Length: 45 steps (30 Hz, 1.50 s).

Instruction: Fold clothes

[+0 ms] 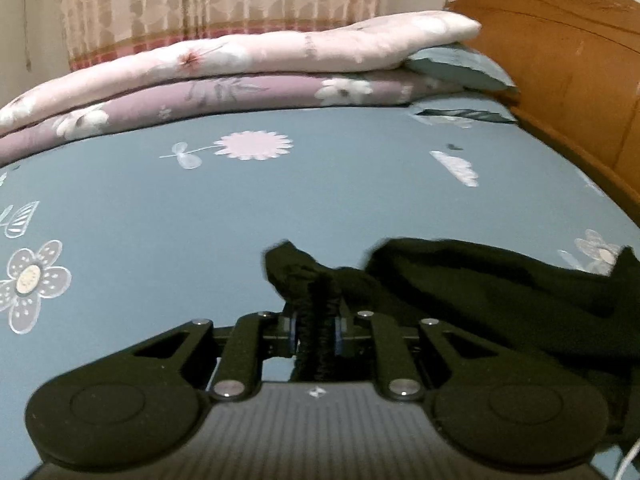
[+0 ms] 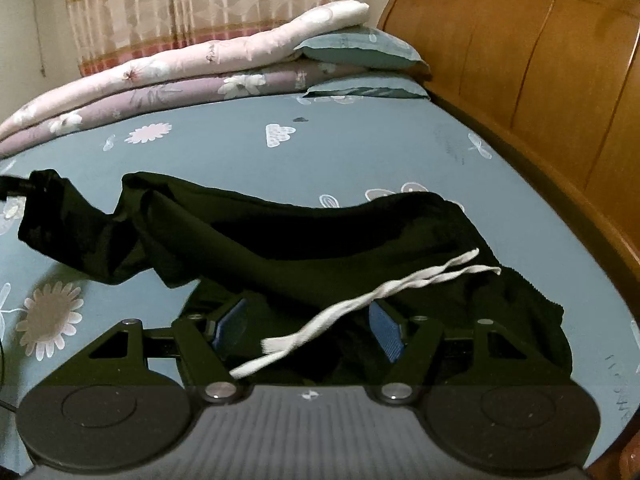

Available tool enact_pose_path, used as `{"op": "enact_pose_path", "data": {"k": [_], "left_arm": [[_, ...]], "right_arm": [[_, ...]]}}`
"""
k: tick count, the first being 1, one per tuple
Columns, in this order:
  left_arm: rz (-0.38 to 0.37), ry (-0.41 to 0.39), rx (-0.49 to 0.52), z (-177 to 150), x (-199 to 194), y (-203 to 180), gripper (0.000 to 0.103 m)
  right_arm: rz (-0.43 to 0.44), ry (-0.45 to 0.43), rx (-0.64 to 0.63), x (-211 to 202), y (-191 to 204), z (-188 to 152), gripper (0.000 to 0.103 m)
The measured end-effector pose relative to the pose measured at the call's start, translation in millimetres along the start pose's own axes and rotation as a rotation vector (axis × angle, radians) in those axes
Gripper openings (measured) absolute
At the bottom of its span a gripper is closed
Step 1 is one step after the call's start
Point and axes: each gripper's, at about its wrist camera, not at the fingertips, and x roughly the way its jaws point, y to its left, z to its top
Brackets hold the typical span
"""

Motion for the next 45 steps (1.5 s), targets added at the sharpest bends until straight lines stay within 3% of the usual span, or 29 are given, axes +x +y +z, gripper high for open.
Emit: {"op": "enact_pose_path", "data": {"k": [7, 13, 22, 27, 29, 31, 37, 45], "left_arm": [[0.027, 0.046, -0.004, 17.3, 30.4, 48.2, 0.014], [0.078, 0.024, -0.029, 31.5, 34.7, 78.1, 0.014], [0.152, 0.031, -0.037, 57.4, 55.4, 108.7, 0.014], [0.182, 0.089, -0.056, 55.4, 74.7, 120.2, 0.015], [0.187, 0.115, -0.054, 51.7, 81.5, 121.2, 0.021], [0.184, 0.131, -0.073, 48.4, 84.3, 124.0, 0.022], [0.194, 0.162, -0.067, 36.9, 72.5, 120.7, 0.041], [0.098, 0.191, 0.029, 18.3, 15.7, 76.1, 0.055]], "right_arm": [[-0.066, 0.035, -0.074, -15.8, 30.5, 1.0, 0.072], [-0.126, 0.049, -0.072, -22.5, 33.7, 0.4, 0.072], [-0.147, 0.057, -0.1, -24.2, 37.6, 2.5, 0.072], [-0.147, 0.061, -0.117, -20.5, 35.2, 7.1, 0.072], [-0.143, 0.063, -0.129, -18.9, 34.9, 7.5, 0.072], [-0.134, 0.067, -0.154, -16.9, 34.7, 6.8, 0.072], [-0.057, 0.049, -0.223, -9.6, 26.7, 13.4, 0.071], [0.108, 0.031, -0.432, 18.2, 8.6, 42.4, 0.069]]}}
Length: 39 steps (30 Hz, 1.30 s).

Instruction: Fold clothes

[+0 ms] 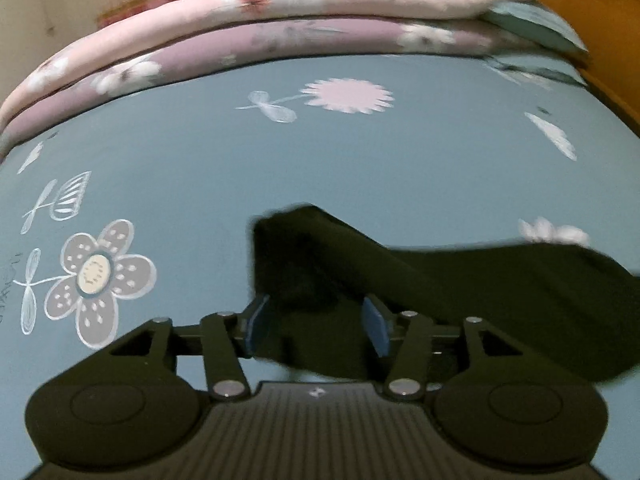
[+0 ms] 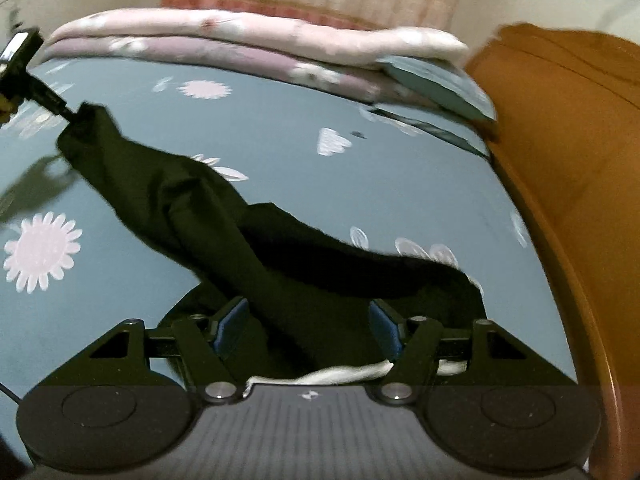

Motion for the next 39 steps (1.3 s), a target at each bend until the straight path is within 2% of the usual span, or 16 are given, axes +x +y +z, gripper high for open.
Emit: {"op": "enact_pose_path", "data": {"k": [4, 7, 12, 16, 19, 23, 27, 29, 30, 31, 35, 39], "left_arm": [[-0.115, 0.007, 0.085, -25.5, -32.3, -48.9, 0.064], [-0.177, 0.027, 0.152, -44.4, -44.4, -89.7, 0.064], [-0.282, 0.069, 0.211, -68.2, -47.9, -151.7, 0.064], [-0.3, 0.086, 0.245, -79.6, -45.2, -189.3, 0.065], [-0.292, 0.08, 0.254, -90.9, -45.1, -211.8, 0.074], [-0.261, 0.085, 0.219, -103.1, -43.8, -228.4, 0.075], [-0.304, 0.075, 0.172, -110.8, -46.7, -241.9, 0.075], [-0.309, 0.078, 0.147, -115.3, -47.3, -247.8, 0.075], [-0.311, 0.081, 0.133, -117.6, -47.4, -250.6, 0.075], [-0.313, 0.084, 0.122, -119.9, -47.7, -253.5, 0.075], [-0.301, 0.097, 0.096, -128.1, -49.1, -259.8, 0.075], [-0.278, 0.107, 0.077, -132.3, -53.8, -258.6, 0.075]], "right_arm": [[0.109, 0.005, -0.082, 23.2, -24.7, 7.8, 0.067], [0.195, 0.013, -0.147, 44.7, -38.0, 14.8, 0.067], [0.315, 0.015, -0.326, 78.6, -41.7, 25.8, 0.067], [0.377, 0.006, -0.441, 98.5, -43.5, 31.0, 0.067], [0.411, 0.0, -0.489, 113.4, -46.5, 35.9, 0.067], [0.483, 0.04, -0.483, 139.5, -54.3, 40.3, 0.067], [0.56, 0.078, -0.492, 164.8, -53.3, 41.6, 0.065], [0.598, 0.119, -0.488, 176.8, -52.7, 41.6, 0.045], [0.628, 0.156, -0.475, 182.8, -53.3, 42.2, 0.018], [0.642, 0.183, -0.469, 187.7, -53.4, 42.2, 0.01], [0.579, 0.167, -0.452, 192.6, -57.7, 45.5, 0.009], [0.468, 0.125, -0.427, 199.8, -70.5, 59.4, 0.009]]}}
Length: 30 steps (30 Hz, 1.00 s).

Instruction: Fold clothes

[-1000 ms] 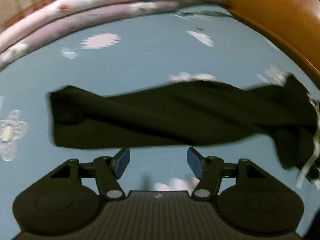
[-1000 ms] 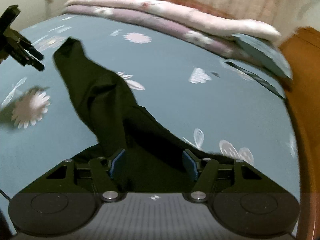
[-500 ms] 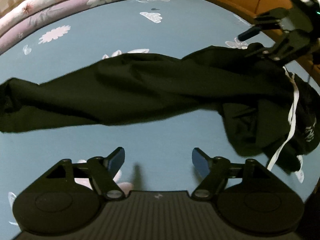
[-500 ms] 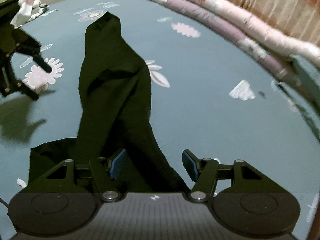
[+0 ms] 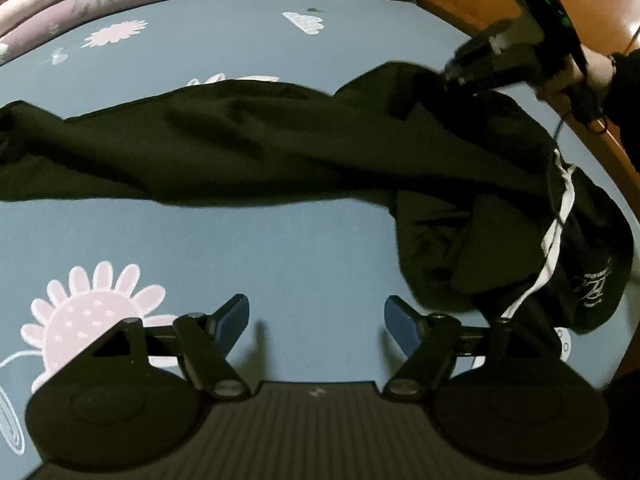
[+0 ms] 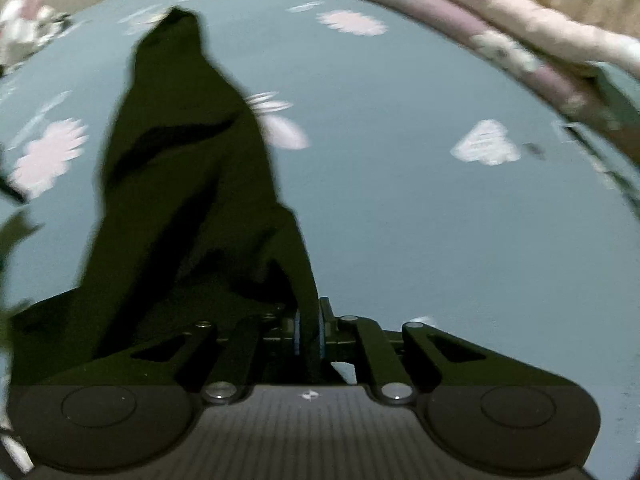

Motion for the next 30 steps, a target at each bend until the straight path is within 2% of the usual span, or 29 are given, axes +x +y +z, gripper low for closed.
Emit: {"op": "enact_pose_path", "data": {"k": [5, 13, 18, 21, 23, 25, 27, 30], "left_arm": [[0.02, -0.003, -0.03, -4.9, -5.7, 2.4, 0.075], [0.032, -0.001, -0.053, -11.0, -12.4, 1.4, 0.075], [0.04, 0.004, -0.06, -10.4, -12.9, 2.6, 0.075], [0.035, 0.006, -0.064, -9.7, -12.7, 3.6, 0.075], [0.03, 0.002, -0.051, -9.1, -13.7, 3.1, 0.075], [0.019, 0.0, -0.045, -9.2, -13.7, 4.8, 0.075], [0.012, -0.003, -0.046, -8.1, -12.1, 6.0, 0.075], [-0.003, -0.007, -0.06, -6.0, -8.9, 9.5, 0.075]], "right_arm": [[-0.126, 0.01, 0.012, 5.1, -25.7, 8.2, 0.009], [-0.296, 0.068, 0.104, 25.6, -69.9, 9.3, 0.008], [-0.313, 0.083, 0.157, 40.7, -73.7, -2.3, 0.009], [-0.301, 0.092, 0.184, 39.0, -70.9, -8.3, 0.016], [-0.247, 0.067, 0.203, 21.3, -73.8, -11.1, 0.022], [-0.191, 0.041, 0.221, 0.7, -78.1, -14.4, 0.032], [-0.168, 0.024, 0.223, -23.1, -82.0, -22.1, 0.041], [-0.171, 0.019, 0.232, -50.7, -90.8, -41.4, 0.044]]}}
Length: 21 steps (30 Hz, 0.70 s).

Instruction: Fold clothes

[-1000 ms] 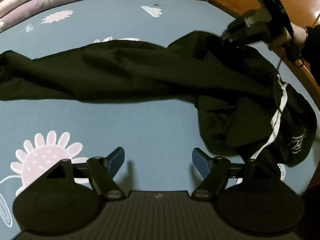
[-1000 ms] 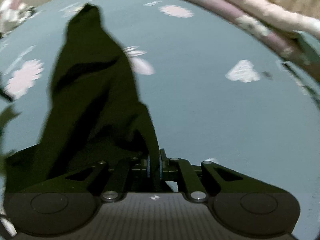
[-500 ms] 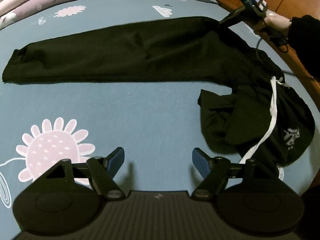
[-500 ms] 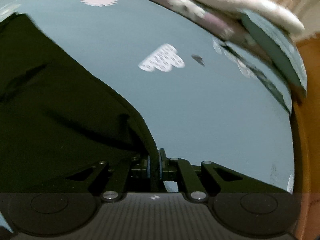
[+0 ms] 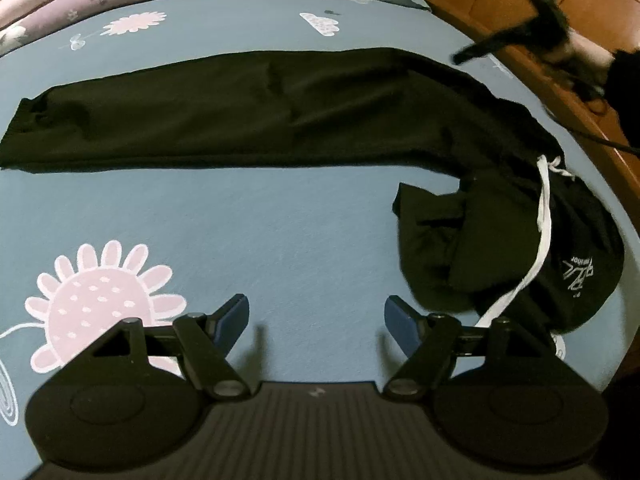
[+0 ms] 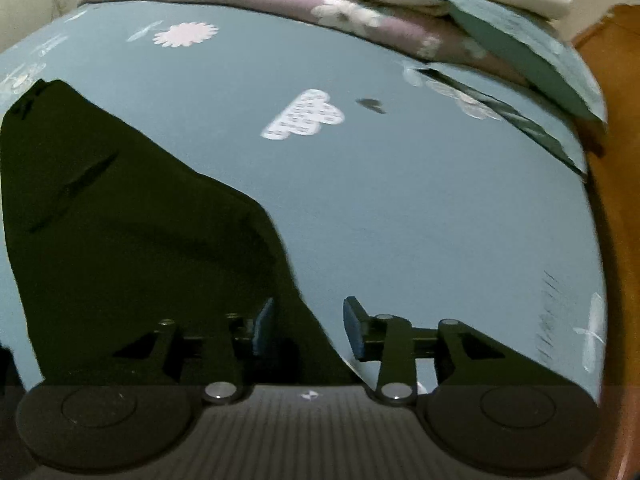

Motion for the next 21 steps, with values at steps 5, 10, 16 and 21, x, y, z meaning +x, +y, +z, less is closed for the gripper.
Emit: {"op": "enact_pose_path", "data": {"k": [5, 10, 16, 21], "left_arm": [[-0.023, 0.004, -0.005, 3.2, 4.6, 2.1, 0.075], [-0.031, 0.023, -0.002, 2.6, 8.8, 2.7, 0.075], [-0.027, 0.035, -0.023, -1.0, 11.1, 4.0, 0.075], [-0.007, 0.044, -0.042, -4.3, 8.6, 6.9, 0.075]], "right_arm": [[-0.042, 0.05, 0.048, -10.0, -30.0, -39.4, 0.057], [-0.059, 0.093, 0.142, 2.7, -51.7, -76.9, 0.057], [-0.01, 0.13, 0.199, 31.1, -56.3, -100.1, 0.056], [0.002, 0.104, 0.168, 27.2, -47.9, -94.6, 0.009]]}}
